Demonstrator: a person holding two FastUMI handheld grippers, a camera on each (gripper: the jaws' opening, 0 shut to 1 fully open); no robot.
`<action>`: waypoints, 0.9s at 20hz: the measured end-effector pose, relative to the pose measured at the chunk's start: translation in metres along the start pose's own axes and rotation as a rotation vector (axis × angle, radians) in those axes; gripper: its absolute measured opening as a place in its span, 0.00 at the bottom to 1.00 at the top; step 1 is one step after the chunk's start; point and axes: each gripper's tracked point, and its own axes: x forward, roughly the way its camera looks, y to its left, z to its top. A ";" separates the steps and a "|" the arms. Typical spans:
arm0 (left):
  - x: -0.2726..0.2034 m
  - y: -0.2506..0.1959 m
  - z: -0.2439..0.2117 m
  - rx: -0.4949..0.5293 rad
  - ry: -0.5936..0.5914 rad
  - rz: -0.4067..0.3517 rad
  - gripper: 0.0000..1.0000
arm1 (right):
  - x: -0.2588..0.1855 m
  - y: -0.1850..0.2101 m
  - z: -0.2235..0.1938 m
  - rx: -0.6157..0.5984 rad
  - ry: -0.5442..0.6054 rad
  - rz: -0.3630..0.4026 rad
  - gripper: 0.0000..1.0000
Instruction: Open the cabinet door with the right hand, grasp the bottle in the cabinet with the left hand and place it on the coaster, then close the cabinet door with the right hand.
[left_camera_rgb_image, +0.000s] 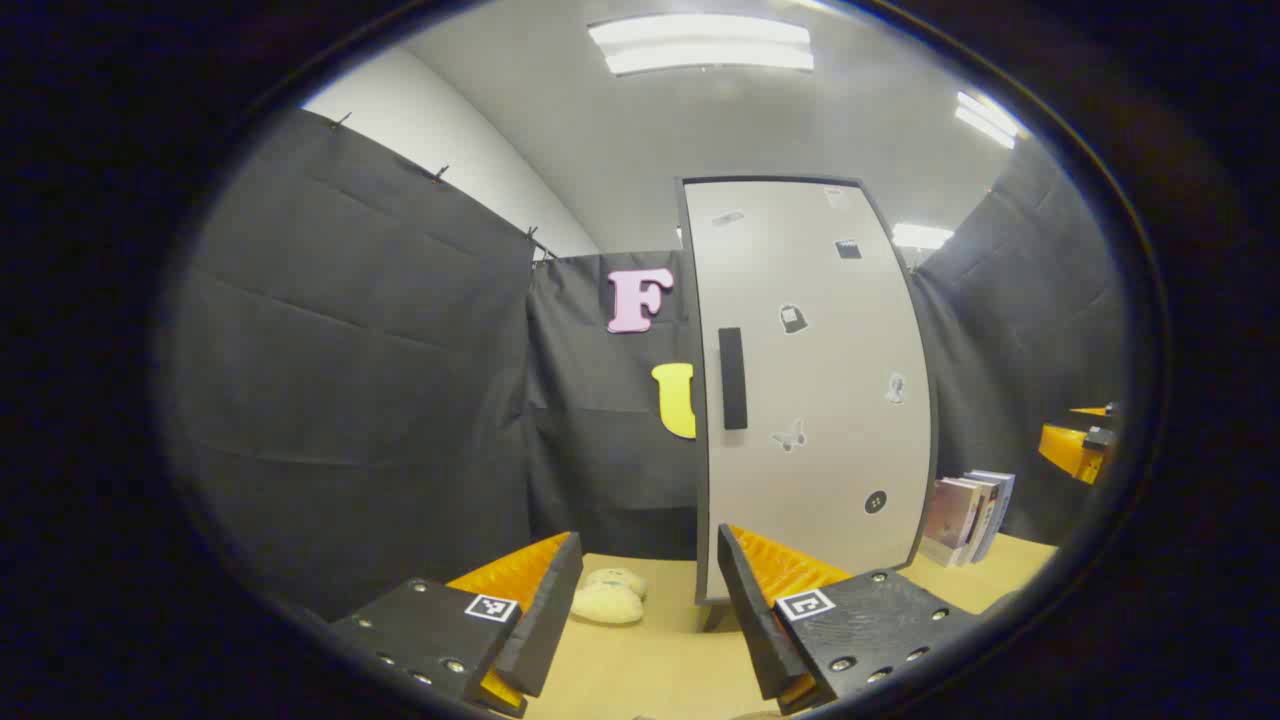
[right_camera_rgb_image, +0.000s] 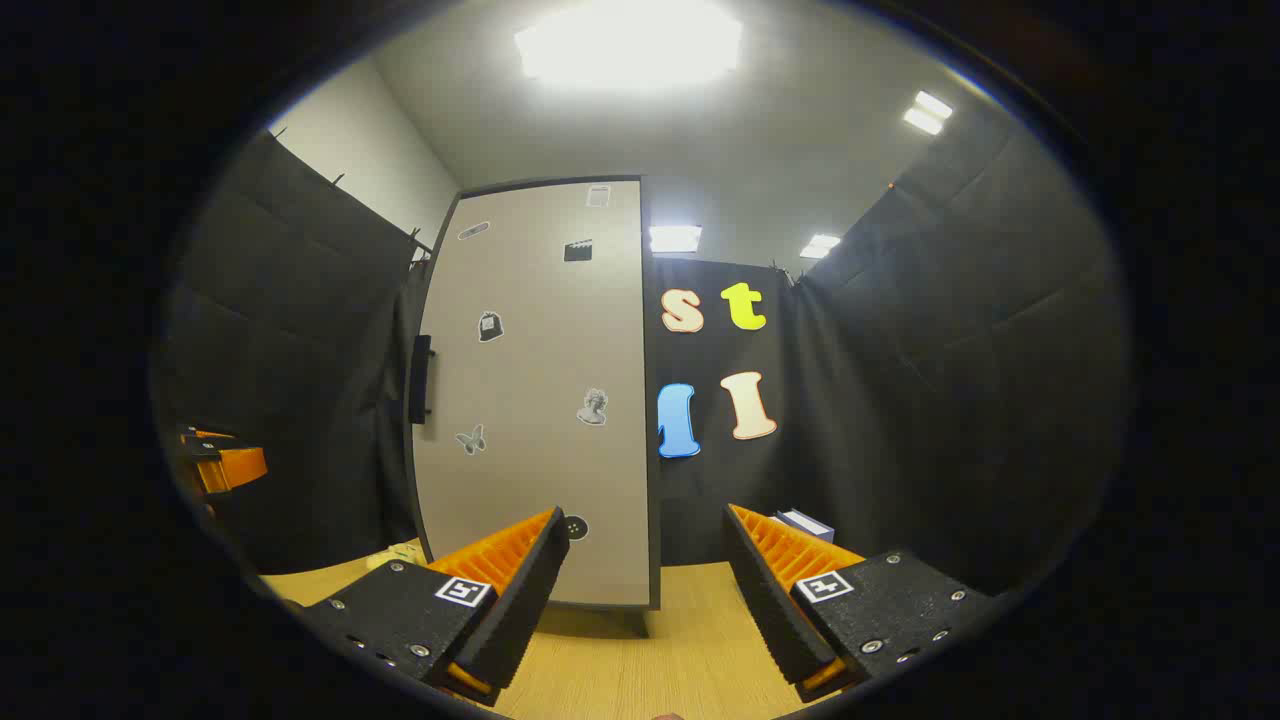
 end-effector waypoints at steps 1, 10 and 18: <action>-0.001 -0.002 0.000 0.000 -0.001 -0.004 0.78 | 0.000 0.000 0.000 -0.001 0.001 -0.003 0.95; 0.004 -0.012 -0.001 -0.015 -0.008 -0.028 0.83 | 0.001 -0.003 -0.002 0.003 0.020 -0.029 0.95; 0.003 -0.006 0.001 -0.008 -0.013 -0.029 0.83 | 0.001 -0.002 0.000 0.008 0.025 -0.034 0.94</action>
